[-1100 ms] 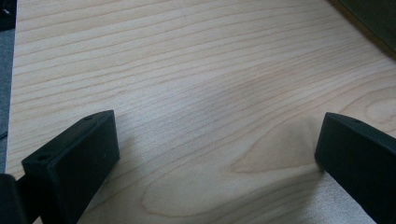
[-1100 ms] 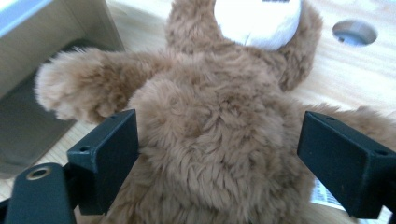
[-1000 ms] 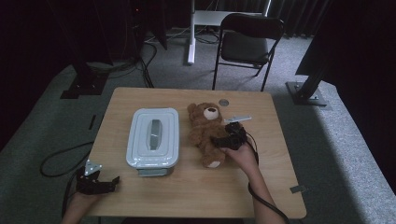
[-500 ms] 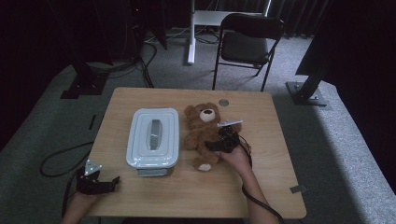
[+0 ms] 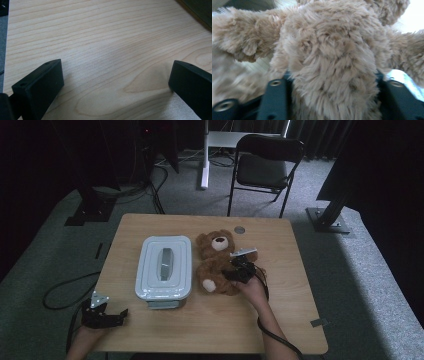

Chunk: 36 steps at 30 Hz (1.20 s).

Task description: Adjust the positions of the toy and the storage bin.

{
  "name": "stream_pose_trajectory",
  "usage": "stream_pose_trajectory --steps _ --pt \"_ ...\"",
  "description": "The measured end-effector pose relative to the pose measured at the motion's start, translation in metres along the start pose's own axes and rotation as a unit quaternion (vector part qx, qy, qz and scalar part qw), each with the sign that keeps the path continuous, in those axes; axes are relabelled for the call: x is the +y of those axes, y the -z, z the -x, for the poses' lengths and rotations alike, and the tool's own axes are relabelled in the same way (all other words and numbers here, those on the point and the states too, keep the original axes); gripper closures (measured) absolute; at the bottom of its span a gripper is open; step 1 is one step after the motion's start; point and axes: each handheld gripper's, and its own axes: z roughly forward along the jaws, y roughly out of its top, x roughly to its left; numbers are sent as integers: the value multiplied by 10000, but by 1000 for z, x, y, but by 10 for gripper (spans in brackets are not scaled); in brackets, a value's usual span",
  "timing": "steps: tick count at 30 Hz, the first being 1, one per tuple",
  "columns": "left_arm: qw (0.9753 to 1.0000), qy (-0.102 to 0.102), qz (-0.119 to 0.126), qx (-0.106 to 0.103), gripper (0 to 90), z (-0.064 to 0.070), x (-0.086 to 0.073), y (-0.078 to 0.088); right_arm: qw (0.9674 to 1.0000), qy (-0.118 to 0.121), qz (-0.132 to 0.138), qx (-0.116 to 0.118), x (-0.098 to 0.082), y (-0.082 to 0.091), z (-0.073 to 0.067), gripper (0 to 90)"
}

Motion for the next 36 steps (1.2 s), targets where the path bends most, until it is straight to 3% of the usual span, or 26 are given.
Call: stream_pose_trajectory --steps 3,8,23,36 --pt "10000 0 -1 0 5 0 0 0 9999 51 95 -43 0 3 -1 575" --pt "10000 0 -2 0 5 0 0 0 9995 -92 291 -31 2 10 1 656" --pt "10000 2 0 -1 5 0 0 0 9975 -389 551 -232 8 24 12 668" --pt "10000 0 -2 -1 4 0 0 0 9922 -691 848 -603 13 51 37 665"
